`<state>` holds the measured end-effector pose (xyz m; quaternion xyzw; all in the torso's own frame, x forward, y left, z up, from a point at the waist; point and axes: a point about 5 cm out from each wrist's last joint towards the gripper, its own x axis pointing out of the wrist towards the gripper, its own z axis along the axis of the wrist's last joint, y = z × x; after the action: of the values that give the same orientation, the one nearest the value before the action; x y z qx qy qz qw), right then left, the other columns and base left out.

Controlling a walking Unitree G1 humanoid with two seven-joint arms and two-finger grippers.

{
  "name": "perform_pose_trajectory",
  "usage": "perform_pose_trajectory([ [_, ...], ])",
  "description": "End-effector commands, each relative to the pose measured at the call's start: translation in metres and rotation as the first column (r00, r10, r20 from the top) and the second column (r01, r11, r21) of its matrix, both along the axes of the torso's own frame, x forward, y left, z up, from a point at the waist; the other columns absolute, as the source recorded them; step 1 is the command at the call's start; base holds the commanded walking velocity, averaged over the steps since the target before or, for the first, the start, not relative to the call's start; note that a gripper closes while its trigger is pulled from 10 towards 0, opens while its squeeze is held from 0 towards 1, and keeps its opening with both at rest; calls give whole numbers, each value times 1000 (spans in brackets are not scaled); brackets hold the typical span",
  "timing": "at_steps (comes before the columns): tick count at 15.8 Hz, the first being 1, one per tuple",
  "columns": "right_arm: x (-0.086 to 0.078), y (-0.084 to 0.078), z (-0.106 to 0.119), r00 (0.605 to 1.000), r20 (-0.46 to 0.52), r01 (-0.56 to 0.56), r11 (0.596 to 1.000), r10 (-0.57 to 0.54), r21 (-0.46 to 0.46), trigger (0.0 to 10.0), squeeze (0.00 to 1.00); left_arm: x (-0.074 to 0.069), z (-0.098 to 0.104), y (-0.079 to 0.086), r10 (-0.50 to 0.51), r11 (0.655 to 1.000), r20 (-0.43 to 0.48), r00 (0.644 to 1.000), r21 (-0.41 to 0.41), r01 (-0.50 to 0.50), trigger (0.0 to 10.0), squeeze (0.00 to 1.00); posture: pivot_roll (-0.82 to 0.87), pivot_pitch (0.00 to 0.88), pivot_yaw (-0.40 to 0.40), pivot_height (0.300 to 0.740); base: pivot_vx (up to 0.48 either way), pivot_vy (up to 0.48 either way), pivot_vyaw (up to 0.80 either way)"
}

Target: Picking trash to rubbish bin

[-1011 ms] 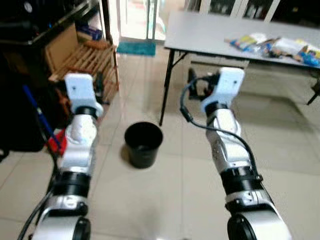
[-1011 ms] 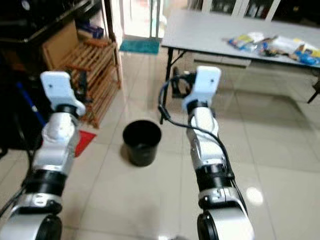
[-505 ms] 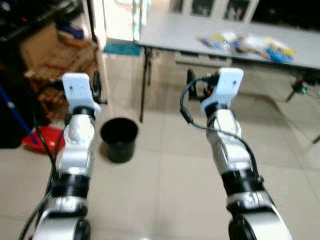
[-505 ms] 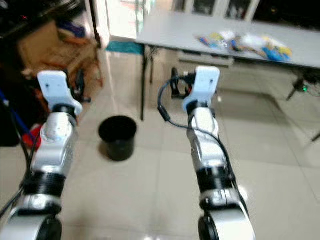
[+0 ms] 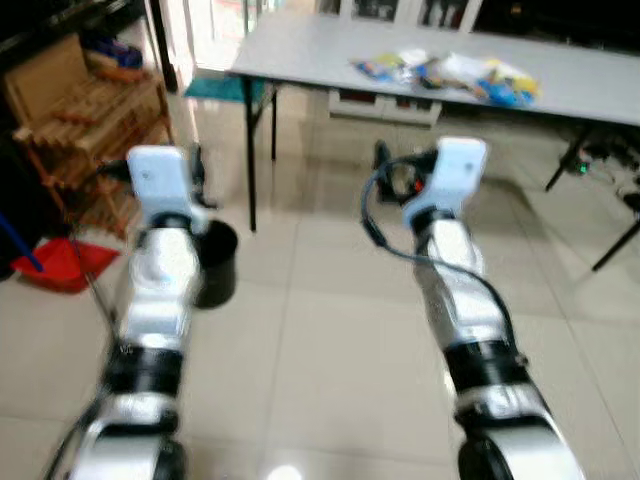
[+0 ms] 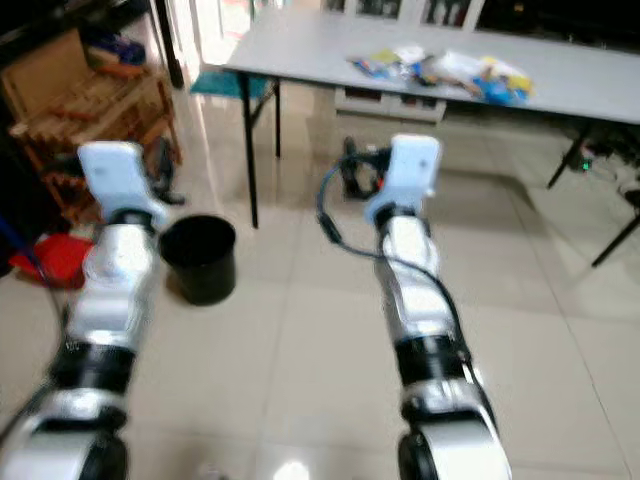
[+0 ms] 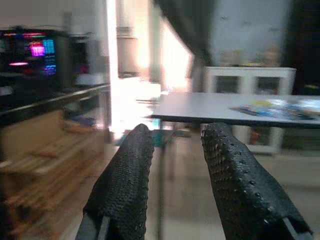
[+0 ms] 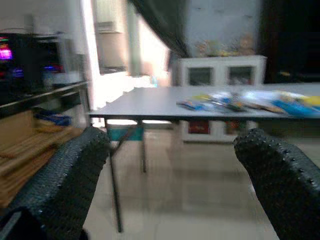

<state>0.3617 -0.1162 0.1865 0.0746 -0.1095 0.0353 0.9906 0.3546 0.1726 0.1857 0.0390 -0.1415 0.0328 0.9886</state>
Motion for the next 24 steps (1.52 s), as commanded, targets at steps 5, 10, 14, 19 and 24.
perform_pose_trajectory([
  [5,2,0,6,1000,7,0,1000,0,20,10000,0,2,12,-5,-25,1000,31,999,-14,25,10000,0,17,36,-57,740,0,0,0],
  [10,2,0,5,1000,4,1,1000,-1,25,10000,0,3,12,-2,-14,1000,30,999,-23,15,10000,0,16,37,-57,740,418,0,0],
  [14,2,0,4,1000,2,-1,1000,1,30,10000,0,2,12,-1,-7,1000,26,1000,-26,8,10000,0,17,40,-59,740,472,0,0],
  [19,2,0,4,1000,-1,1,999,-1,39,10000,0,2,13,-2,-12,1000,26,1000,-23,12,10000,0,17,41,-56,740,478,0,0],
  [24,1,1,3,1000,-1,3,999,-3,44,10000,0,2,13,-2,-15,1000,27,1000,-18,16,10000,0,19,42,-53,740,365,0,0],
])
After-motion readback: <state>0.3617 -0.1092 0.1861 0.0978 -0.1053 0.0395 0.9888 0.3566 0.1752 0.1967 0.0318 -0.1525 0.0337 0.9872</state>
